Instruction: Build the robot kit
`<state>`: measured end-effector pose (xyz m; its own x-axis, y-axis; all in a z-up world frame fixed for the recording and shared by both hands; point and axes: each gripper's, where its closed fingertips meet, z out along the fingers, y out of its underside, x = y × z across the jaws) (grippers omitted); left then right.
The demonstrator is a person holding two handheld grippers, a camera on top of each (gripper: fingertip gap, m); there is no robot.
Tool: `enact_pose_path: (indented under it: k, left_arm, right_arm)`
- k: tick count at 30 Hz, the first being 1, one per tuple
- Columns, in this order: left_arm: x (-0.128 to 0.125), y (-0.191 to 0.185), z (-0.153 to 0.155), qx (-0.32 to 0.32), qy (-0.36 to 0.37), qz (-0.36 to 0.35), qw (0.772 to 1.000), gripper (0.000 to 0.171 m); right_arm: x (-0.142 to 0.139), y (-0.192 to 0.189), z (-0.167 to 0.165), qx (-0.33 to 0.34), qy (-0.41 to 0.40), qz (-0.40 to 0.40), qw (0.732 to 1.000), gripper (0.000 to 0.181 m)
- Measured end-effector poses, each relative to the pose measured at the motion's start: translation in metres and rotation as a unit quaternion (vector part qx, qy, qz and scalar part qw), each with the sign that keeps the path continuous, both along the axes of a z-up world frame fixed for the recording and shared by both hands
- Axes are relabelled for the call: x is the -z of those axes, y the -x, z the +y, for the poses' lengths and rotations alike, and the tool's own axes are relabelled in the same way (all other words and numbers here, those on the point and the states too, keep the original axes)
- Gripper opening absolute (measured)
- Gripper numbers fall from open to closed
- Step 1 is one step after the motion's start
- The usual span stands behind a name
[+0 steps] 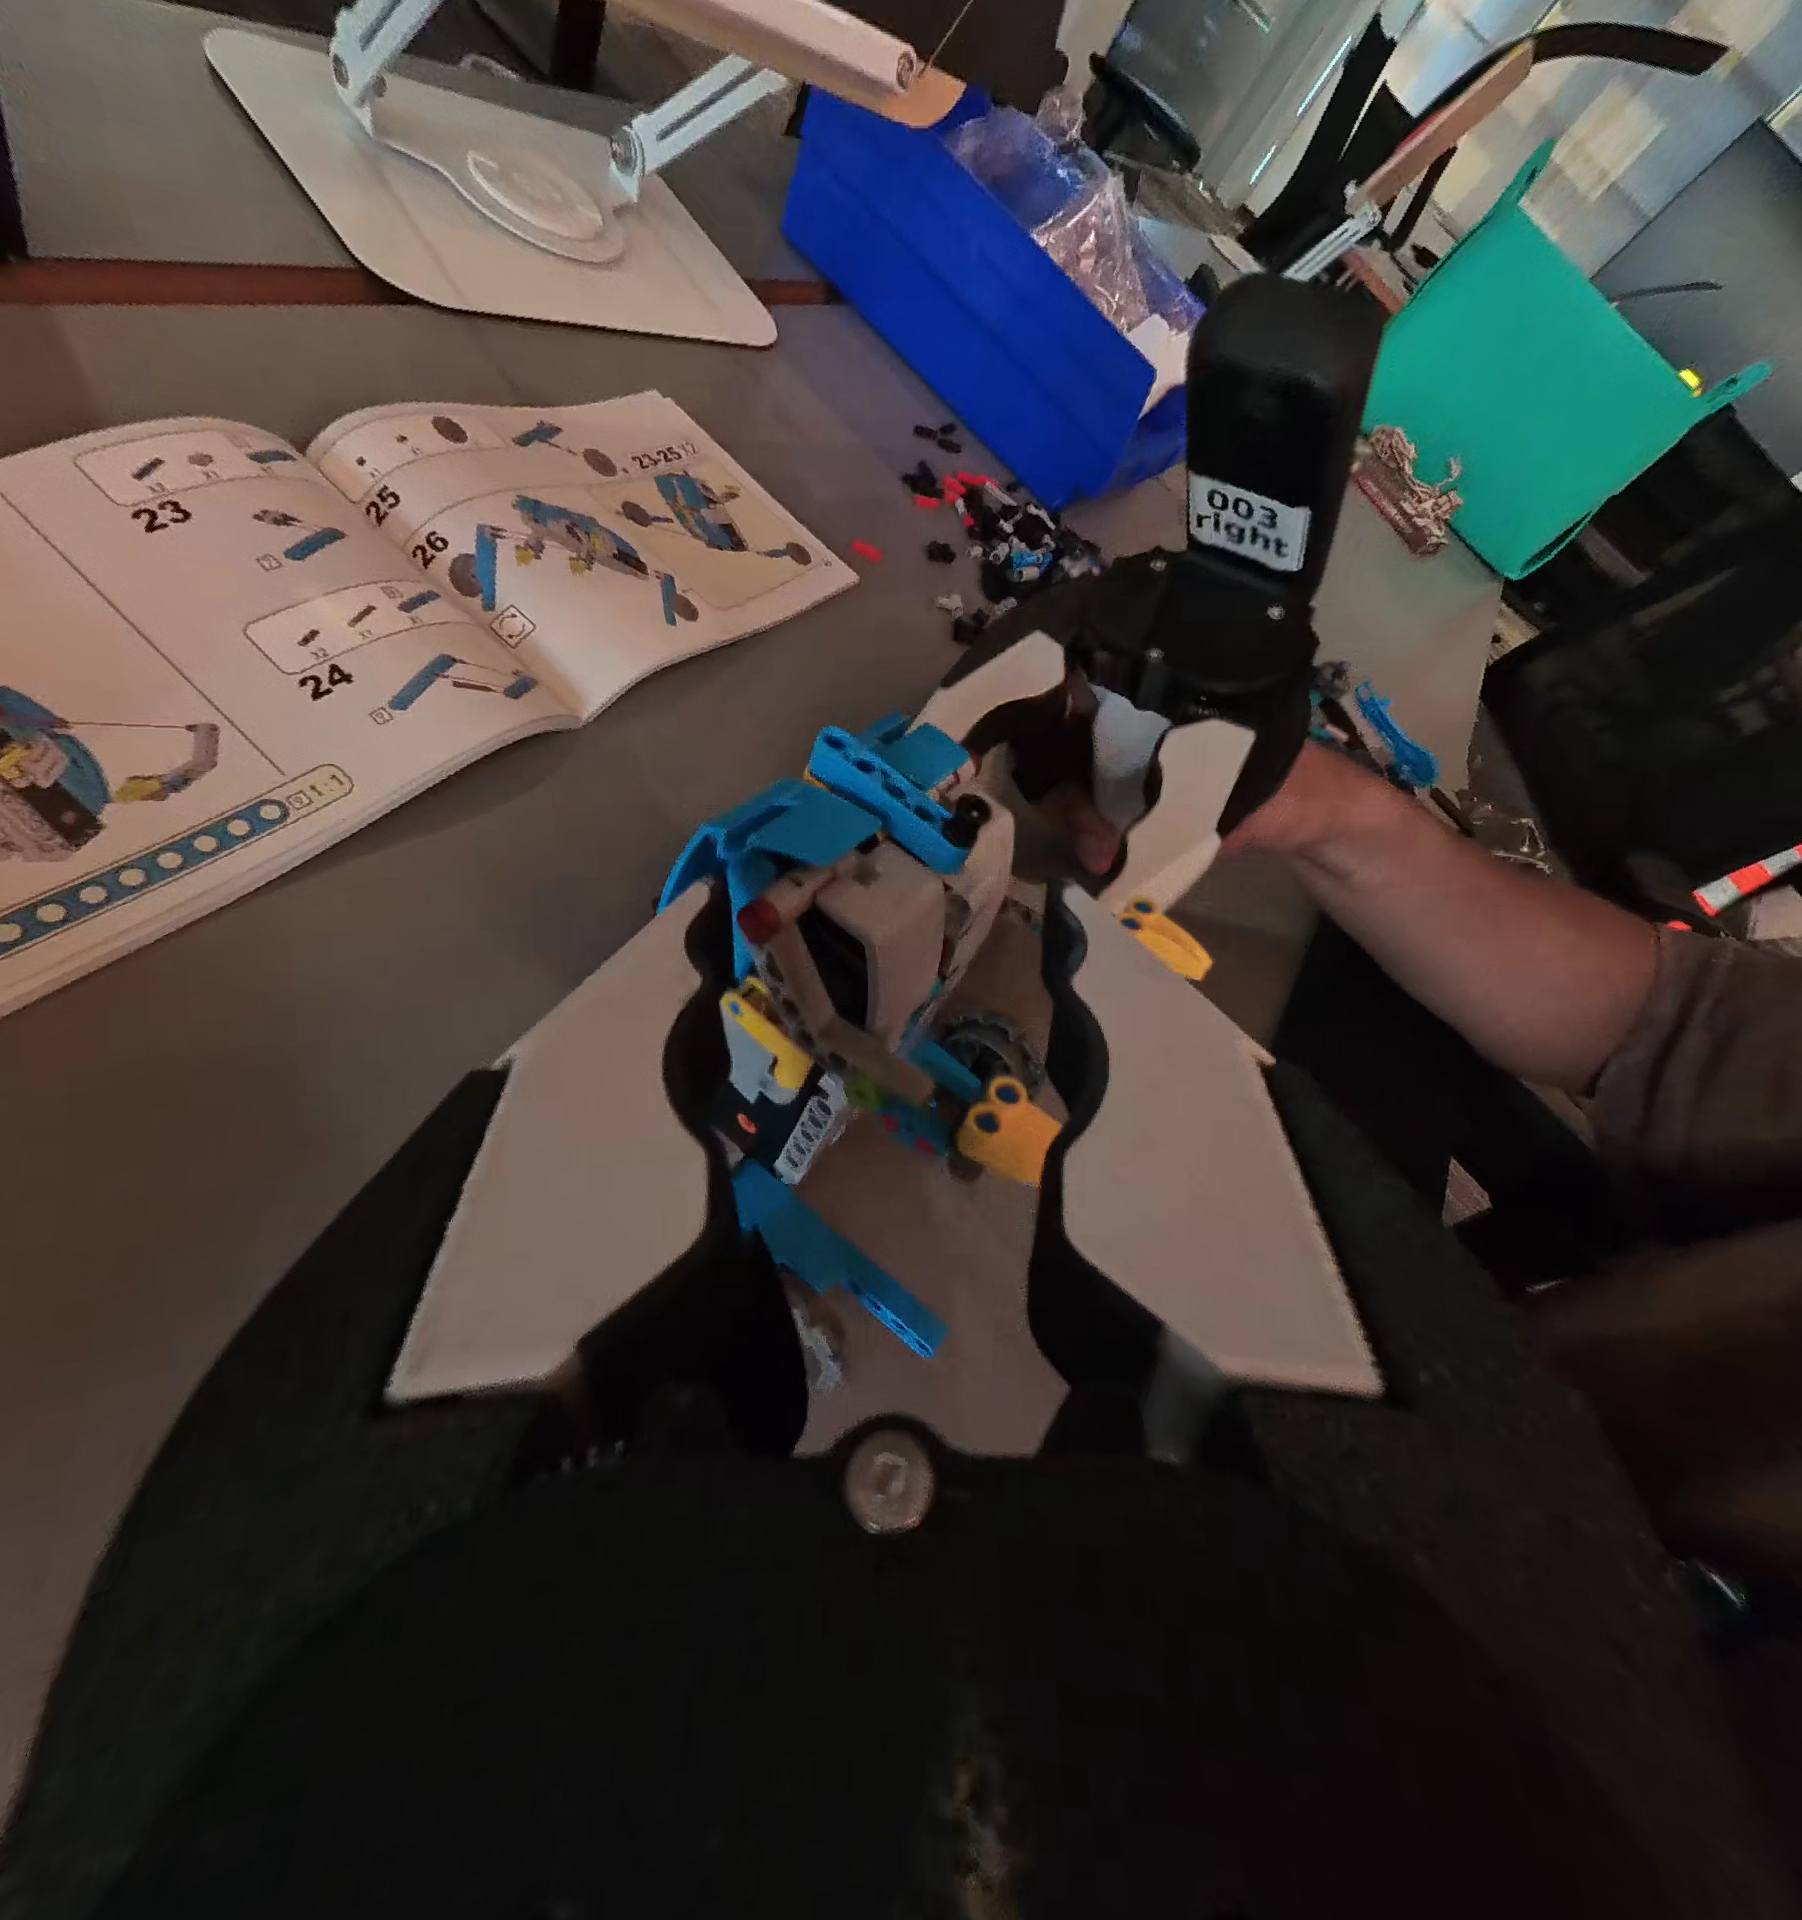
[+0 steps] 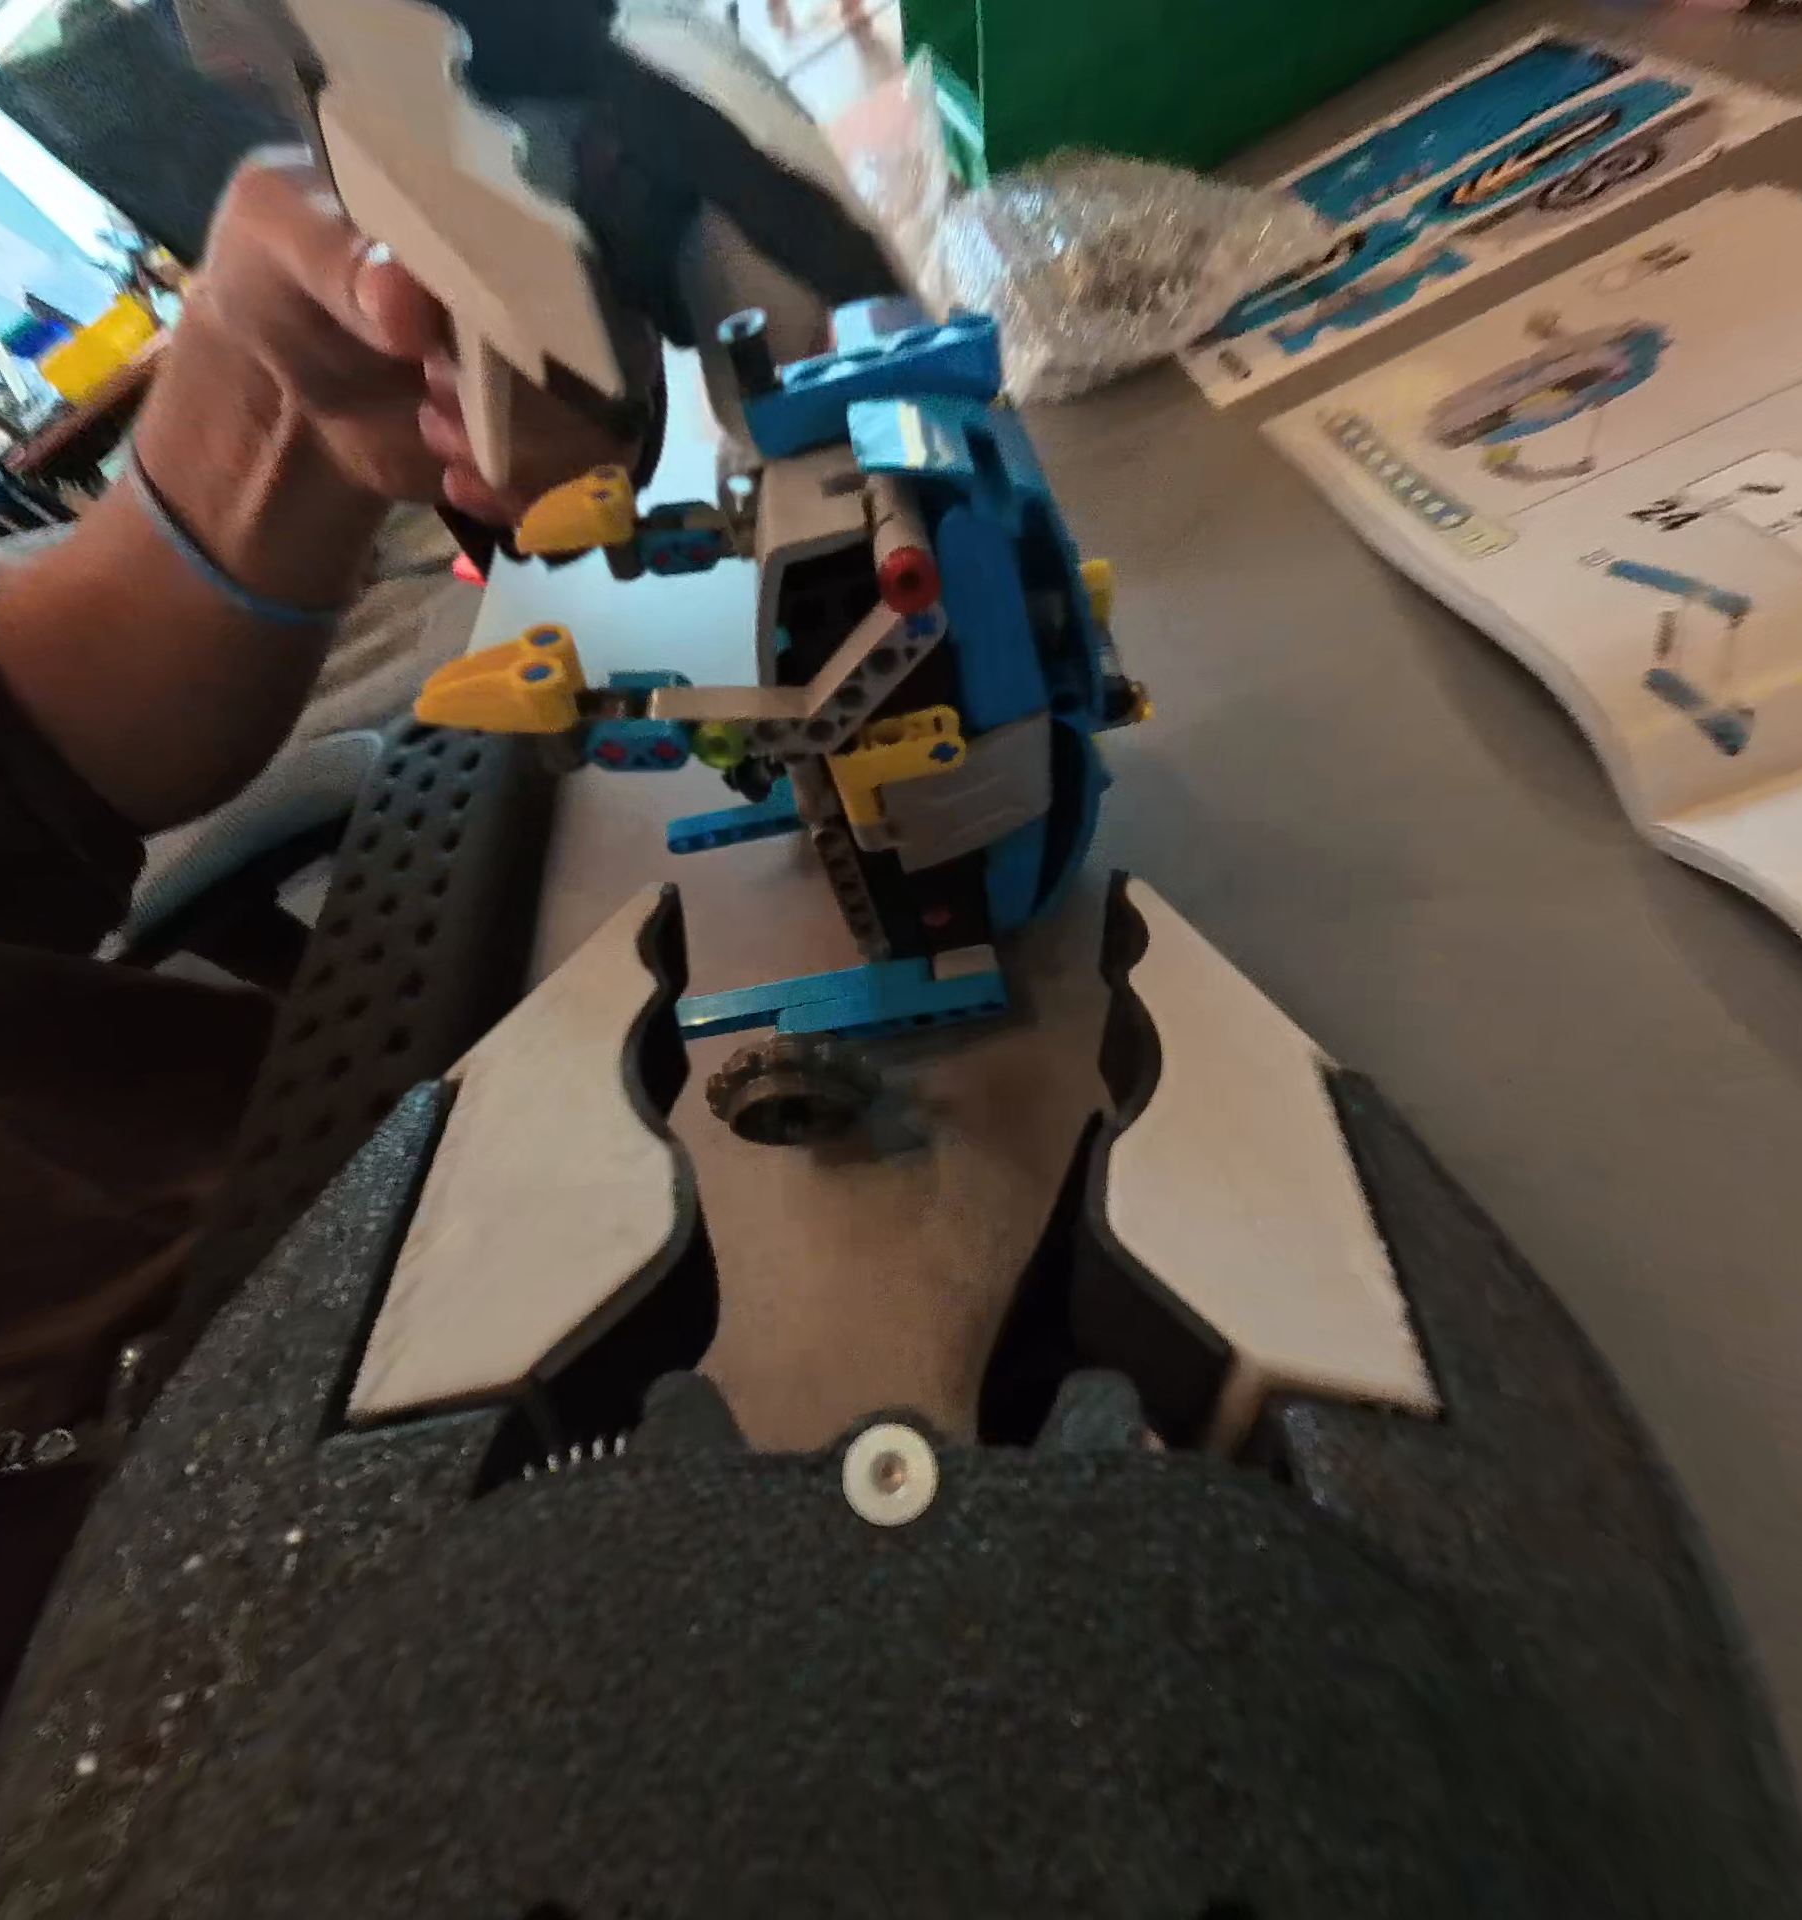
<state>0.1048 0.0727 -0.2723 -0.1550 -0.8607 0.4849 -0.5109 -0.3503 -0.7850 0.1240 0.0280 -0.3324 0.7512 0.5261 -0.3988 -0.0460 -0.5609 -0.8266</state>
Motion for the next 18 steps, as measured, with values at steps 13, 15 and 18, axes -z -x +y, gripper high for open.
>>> enact_pose_path:
  k: [13, 15, 18]
  left_arm:
    - [0.056, 0.077, -0.025, -0.103, -0.107, 0.051, 0.988, 0.064]
    - [0.070, 0.083, -0.025, -0.109, -0.122, 0.071, 0.984, 0.062]
    - [0.077, 0.086, -0.013, -0.130, -0.142, 0.090, 0.977, 0.058]
  right_arm:
    - [0.017, 0.032, -0.010, -0.046, 0.014, -0.035, 0.998, 0.074]
    - [0.017, 0.041, -0.011, -0.049, 0.012, -0.046, 0.998, 0.077]
    - [0.015, 0.058, -0.015, -0.074, 0.024, -0.029, 0.997, 0.071]
